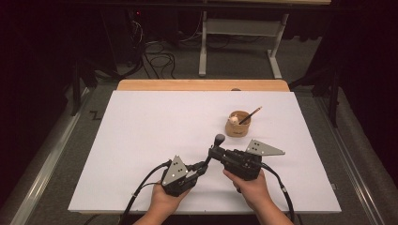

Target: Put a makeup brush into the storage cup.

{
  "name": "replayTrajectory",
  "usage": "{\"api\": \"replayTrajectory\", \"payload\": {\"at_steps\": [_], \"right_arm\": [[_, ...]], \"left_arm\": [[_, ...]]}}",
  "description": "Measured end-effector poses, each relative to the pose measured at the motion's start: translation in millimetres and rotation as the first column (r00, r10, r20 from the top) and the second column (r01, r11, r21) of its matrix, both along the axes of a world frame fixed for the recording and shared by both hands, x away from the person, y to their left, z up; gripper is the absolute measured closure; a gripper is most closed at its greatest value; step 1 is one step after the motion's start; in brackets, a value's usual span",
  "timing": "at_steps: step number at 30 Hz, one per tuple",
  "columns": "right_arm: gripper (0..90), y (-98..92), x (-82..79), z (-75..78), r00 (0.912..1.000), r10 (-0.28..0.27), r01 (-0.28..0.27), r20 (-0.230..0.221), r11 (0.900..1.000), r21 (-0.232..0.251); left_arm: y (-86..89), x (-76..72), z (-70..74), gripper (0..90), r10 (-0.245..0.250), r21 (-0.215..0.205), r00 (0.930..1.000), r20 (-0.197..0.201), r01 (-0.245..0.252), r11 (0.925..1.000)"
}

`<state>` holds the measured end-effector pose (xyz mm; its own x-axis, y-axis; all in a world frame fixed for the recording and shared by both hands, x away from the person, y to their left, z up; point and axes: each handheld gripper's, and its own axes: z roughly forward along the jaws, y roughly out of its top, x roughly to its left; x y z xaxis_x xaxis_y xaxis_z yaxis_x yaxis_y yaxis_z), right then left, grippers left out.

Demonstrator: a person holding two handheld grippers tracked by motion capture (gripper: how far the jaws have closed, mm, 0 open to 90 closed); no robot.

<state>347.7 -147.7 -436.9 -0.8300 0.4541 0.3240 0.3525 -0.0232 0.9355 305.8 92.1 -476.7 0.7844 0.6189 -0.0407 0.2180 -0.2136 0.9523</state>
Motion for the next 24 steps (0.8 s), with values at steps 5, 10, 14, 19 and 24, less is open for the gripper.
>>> {"api": "replayTrajectory", "payload": {"at_steps": [5, 10, 14, 19, 24], "right_arm": [[79.9, 0.9, -0.2, 0.1, 1.0, -0.001, 0.001, 0.004, 1.0, 0.0], [79.8, 1.8, -0.8, 0.8, 1.0, 0.003, -0.003, 0.008, 1.0, 0.001], [79.9, 4.0, -1.9, 1.0, 0.9998, 0.006, -0.006, 0.019, 1.0, -0.011], [79.8, 3.9, -2.1, 1.5, 0.9998, 0.003, -0.003, 0.02, 1.0, -0.008], [79.7, 2.7, -1.9, 2.0, 0.9997, 0.001, -0.001, 0.025, 1.0, -0.008]], "left_arm": [[0.2, 0.4, 0.2, 78.3, 0.003, -0.005, 1.0, -0.003, -0.003, 1.0], [0.4, 1.3, 0.3, 72.8, 0.006, -0.014, 0.9999, -0.012, -0.006, 0.9999], [0.3, 1.3, 0.5, 66.4, 0.007, -0.019, 0.9999, -0.007, -0.008, 0.9998], [0.2, 1.7, 0.6, 59.0, 0.016, -0.022, 0.9998, -0.015, -0.016, 0.9996], [0.1, 2.0, 0.4, 53.3, 0.015, -0.015, 0.9998, -0.014, -0.015, 0.9998]]}}
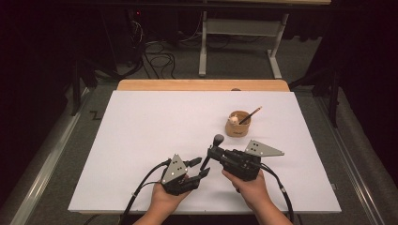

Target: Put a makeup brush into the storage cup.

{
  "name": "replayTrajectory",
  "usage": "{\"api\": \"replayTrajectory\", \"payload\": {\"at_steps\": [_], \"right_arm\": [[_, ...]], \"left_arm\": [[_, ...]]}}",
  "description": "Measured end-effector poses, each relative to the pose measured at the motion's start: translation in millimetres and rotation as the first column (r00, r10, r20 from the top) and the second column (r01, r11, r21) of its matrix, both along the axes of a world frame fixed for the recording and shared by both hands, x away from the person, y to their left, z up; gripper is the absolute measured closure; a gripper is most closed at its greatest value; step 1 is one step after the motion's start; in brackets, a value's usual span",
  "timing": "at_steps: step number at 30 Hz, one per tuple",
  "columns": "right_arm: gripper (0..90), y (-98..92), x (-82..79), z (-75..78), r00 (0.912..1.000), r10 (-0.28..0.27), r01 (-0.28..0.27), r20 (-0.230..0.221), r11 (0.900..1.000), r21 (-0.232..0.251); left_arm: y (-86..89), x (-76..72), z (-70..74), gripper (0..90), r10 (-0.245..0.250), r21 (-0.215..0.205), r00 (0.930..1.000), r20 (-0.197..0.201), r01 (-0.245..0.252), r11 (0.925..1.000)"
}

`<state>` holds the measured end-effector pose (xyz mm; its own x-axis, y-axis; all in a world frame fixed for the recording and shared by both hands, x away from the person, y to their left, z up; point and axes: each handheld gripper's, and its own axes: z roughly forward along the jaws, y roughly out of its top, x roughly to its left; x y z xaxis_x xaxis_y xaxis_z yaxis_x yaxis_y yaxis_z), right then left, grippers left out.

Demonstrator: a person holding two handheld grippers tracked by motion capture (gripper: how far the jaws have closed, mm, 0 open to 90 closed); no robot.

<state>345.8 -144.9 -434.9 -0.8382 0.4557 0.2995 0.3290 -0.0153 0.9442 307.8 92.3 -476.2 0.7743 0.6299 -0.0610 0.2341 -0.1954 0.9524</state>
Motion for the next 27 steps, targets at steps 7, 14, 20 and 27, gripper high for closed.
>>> {"api": "replayTrajectory", "payload": {"at_steps": [7, 14, 20, 27], "right_arm": [[79.7, -1.1, -0.5, 0.4, 1.0, -0.007, 0.007, 0.002, 1.0, -0.003], [79.6, -2.6, -0.4, 1.0, 0.9998, -0.012, 0.012, 0.014, 1.0, -0.004], [79.6, -3.7, -0.3, 0.8, 0.9998, -0.015, 0.015, 0.015, 1.0, -0.006], [79.6, -8.1, 0.1, 2.0, 0.9996, -0.023, 0.023, 0.014, 1.0, -0.001]], "left_arm": [[0.2, 0.9, -0.3, 45.6, 0.013, 0.01, 0.9999, 0.004, -0.013, 0.9999], [1.6, 2.5, -0.5, 35.9, 0.032, -0.001, 0.9995, -0.006, -0.032, 0.9995], [4.4, 4.4, -1.9, 28.9, 0.058, -0.024, 0.9981, -0.019, -0.058, 0.998], [13.7, 6.4, -1.3, 24.9, 0.084, -0.078, 0.9954, -0.045, -0.087, 0.9931]]}}
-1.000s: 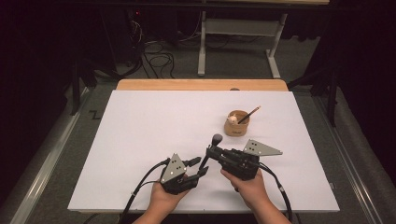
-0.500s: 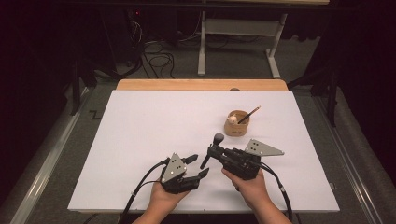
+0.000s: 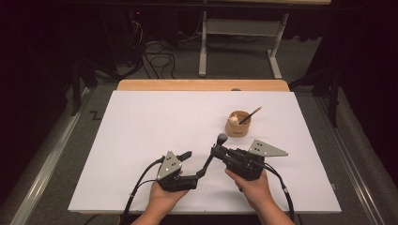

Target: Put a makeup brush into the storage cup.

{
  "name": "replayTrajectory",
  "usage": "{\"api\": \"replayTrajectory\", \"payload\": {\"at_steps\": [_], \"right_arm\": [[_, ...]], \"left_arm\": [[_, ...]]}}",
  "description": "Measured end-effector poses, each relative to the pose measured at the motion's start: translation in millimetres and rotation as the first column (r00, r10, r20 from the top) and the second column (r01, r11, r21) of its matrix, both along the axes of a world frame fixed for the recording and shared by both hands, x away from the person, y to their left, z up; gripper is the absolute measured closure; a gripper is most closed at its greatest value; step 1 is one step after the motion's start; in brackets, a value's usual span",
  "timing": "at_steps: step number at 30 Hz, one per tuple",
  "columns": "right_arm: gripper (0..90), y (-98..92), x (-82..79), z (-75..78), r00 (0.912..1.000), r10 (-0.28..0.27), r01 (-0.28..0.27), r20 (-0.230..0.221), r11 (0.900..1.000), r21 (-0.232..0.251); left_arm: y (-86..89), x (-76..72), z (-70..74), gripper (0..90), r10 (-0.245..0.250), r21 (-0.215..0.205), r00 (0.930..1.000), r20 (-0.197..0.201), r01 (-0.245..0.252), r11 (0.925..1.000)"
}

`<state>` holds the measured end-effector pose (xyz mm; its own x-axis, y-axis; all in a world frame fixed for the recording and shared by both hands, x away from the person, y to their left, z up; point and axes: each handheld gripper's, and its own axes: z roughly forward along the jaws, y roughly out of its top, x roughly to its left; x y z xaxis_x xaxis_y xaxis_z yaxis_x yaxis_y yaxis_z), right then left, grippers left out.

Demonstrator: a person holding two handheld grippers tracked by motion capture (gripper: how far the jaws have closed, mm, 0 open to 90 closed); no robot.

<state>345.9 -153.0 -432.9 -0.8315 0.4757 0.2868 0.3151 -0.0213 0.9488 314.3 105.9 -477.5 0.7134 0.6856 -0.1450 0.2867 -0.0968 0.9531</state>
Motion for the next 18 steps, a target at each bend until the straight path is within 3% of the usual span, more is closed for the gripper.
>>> {"api": "replayTrajectory", "payload": {"at_steps": [7, 15, 18], "right_arm": [[79.6, -7.4, 0.3, 1.2, 0.9999, -0.014, 0.014, 0.0, 1.0, 0.007], [79.6, -12.7, 0.3, 3.2, 0.9996, -0.027, 0.027, 0.006, 1.0, 0.01], [79.6, -14.5, -0.2, 3.9, 0.9995, -0.029, 0.028, 0.011, 1.0, 0.009]], "left_arm": [[9.6, 1.1, 6.7, 22.9, 0.024, -0.005, 0.9997, -0.002, -0.024, 0.9997], [26.0, 0.2, 15.5, 19.0, 0.058, 0.019, 0.9983, 0.009, -0.058, 0.9981], [33.7, -1.6, 18.0, 17.2, 0.071, 0.05, 0.9973, 0.02, -0.072, 0.9961]]}}
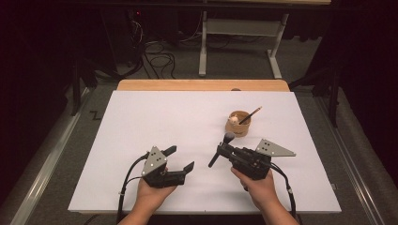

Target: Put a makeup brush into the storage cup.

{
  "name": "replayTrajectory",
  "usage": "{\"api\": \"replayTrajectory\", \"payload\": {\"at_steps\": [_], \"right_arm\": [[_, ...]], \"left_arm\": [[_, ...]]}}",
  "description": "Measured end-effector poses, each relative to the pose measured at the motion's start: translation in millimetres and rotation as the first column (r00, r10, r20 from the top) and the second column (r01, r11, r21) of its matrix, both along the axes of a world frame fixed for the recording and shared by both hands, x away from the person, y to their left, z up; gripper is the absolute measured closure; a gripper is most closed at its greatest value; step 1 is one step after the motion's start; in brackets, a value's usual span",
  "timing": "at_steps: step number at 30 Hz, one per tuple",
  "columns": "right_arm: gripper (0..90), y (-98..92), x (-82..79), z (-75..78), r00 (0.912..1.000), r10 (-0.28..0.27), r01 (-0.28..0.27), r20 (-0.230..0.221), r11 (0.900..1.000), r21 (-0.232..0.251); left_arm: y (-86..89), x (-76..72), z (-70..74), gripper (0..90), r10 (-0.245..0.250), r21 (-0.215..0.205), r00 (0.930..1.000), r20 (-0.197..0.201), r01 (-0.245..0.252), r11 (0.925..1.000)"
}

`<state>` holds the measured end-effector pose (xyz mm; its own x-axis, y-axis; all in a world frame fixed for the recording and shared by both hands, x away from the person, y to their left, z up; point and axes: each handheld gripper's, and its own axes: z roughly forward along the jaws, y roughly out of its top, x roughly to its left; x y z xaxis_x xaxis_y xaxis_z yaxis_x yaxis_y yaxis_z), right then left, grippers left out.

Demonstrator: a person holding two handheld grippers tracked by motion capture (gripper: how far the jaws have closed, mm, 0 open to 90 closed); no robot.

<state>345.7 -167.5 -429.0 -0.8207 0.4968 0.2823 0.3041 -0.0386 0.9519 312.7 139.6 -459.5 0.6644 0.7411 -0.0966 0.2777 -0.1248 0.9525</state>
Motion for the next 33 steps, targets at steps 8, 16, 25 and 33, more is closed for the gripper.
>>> {"api": "replayTrajectory", "payload": {"at_steps": [8, 16, 25, 33], "right_arm": [[79.6, -4.0, 0.6, 0.1, 0.9998, -0.014, 0.014, 0.012, 1.0, -0.014], [79.6, -7.6, 0.1, 0.8, 0.9993, -0.023, 0.024, 0.028, 0.999, -0.021], [79.6, -11.2, -0.6, 0.9, 0.9983, -0.031, 0.033, 0.049, 0.999, -0.038], [79.5, -15.0, -0.5, 0.1, 0.9973, -0.049, 0.052, 0.055, 0.997, -0.052]], "left_arm": [[22.7, -5.1, 1.3, 11.9, 0.037, 0.019, 0.9993, 0.003, -0.037, 0.9991], [40.3, -7.5, -4.8, 6.4, 0.059, 0.023, 0.9982, -0.008, -0.059, 0.998], [54.1, -9.2, -11.4, 2.1, 0.098, 0.0, 0.9951, -0.002, -0.098, 0.9951], [61.6, -8.3, -15.8, 0.2, 0.124, 0.007, 0.9922, -0.015, -0.124, 0.9923]]}}
